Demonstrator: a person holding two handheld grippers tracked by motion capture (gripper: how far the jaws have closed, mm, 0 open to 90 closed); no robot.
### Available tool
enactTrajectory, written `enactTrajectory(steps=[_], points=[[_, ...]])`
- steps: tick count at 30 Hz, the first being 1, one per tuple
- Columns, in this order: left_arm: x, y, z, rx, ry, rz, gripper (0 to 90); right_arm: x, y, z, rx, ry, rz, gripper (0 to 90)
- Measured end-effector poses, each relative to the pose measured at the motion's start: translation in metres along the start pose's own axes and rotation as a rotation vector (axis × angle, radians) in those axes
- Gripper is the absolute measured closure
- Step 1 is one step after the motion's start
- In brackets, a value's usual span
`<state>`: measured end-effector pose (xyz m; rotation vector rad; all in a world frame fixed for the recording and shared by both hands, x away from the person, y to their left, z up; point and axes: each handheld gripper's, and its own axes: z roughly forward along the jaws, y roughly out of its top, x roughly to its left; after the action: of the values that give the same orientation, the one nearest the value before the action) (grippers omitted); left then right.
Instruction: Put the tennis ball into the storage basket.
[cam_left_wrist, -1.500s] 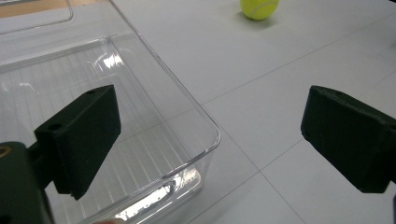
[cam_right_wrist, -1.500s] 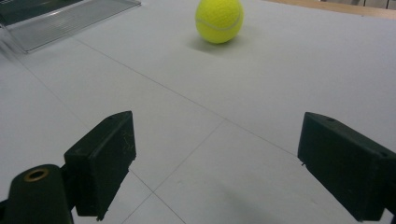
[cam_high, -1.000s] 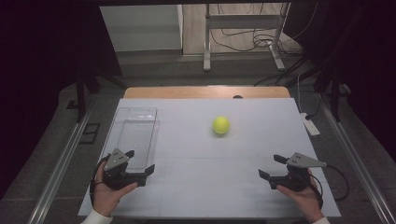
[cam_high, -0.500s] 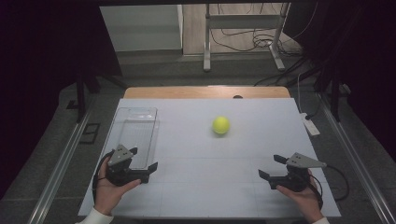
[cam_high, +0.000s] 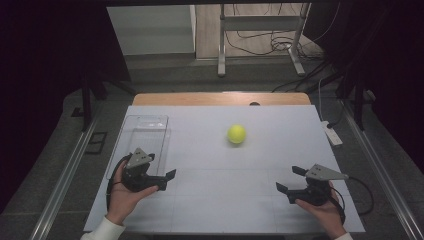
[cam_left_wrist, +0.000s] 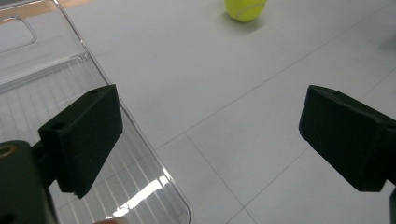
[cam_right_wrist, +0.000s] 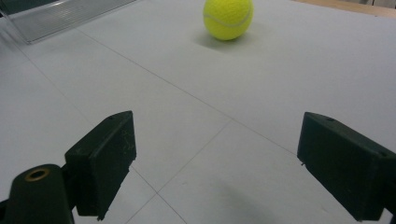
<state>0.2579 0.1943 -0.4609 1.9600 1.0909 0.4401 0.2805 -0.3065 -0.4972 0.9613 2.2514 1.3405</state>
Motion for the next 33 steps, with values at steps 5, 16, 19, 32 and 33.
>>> enactTrajectory(steps=[5, 16, 19, 32, 33], points=[[-0.001, 0.004, 0.004, 0.01, -0.005, 0.01, 7.6, 0.0, 0.0, 0.0, 0.0, 0.003, -0.001, 12.0], [-0.004, 0.013, 0.011, 0.025, -0.022, 0.032, 7.8, 0.0, -0.001, 0.001, 0.006, 0.003, -0.002, 12.0], [-0.004, 0.014, 0.013, 0.03, -0.022, 0.035, 7.9, 0.0, -0.001, 0.001, 0.006, 0.003, -0.002, 12.0], [-0.003, 0.02, 0.017, 0.037, -0.026, 0.046, 8.1, 0.0, -0.001, 0.002, 0.011, 0.003, -0.003, 12.0], [-0.003, 0.02, 0.017, 0.037, -0.026, 0.046, 8.2, 0.001, -0.001, 0.002, 0.011, 0.003, -0.003, 12.0]])
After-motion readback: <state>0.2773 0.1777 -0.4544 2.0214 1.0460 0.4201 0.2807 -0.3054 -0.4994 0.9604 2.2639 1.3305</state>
